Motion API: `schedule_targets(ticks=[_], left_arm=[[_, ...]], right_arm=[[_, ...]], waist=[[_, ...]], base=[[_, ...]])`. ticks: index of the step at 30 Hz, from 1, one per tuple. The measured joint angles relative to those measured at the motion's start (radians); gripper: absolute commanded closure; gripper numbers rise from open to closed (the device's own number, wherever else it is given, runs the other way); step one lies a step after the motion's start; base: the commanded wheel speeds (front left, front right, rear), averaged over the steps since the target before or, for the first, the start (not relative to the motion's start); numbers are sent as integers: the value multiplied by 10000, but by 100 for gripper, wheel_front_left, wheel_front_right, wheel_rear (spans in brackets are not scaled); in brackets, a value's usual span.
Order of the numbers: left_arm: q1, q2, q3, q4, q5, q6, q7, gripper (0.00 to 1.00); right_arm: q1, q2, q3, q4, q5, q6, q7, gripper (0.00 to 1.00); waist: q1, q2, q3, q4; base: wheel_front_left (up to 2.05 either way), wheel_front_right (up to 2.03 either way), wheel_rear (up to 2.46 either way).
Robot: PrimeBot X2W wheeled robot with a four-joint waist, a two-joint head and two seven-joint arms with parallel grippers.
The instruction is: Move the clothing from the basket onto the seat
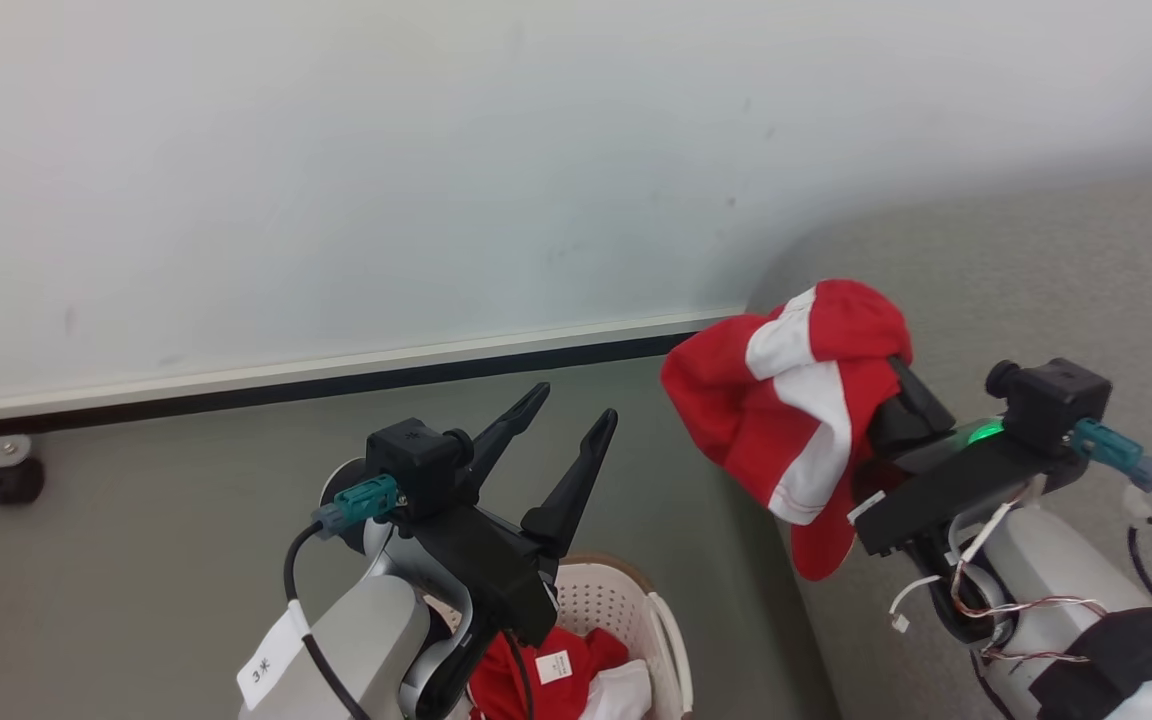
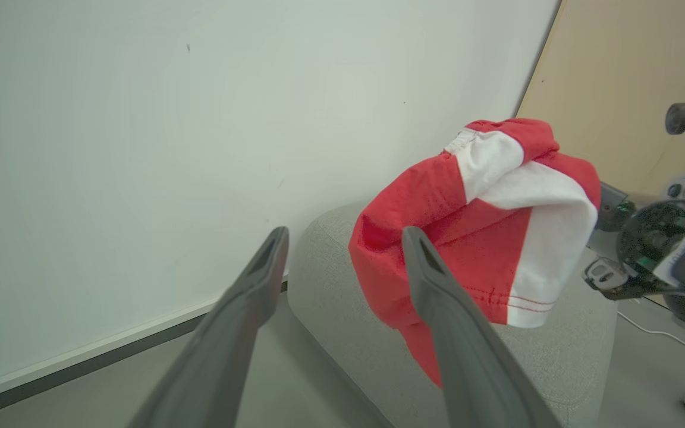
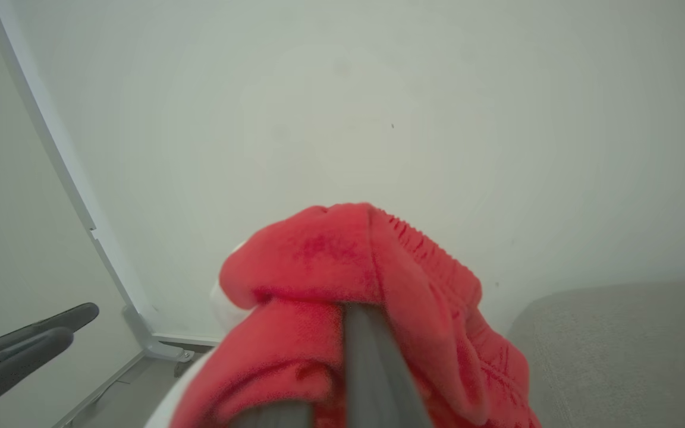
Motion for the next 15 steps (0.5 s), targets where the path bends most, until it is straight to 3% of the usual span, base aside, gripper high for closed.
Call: schedule_targets(ticks=[15], left_arm=[[374, 472, -226, -1030, 228, 0, -84, 0]], right_arm=[[1479, -1011, -1300, -2677, -849, -763, -44, 100]], waist=[[0, 0, 116, -1836]], base=[[0, 0, 0]])
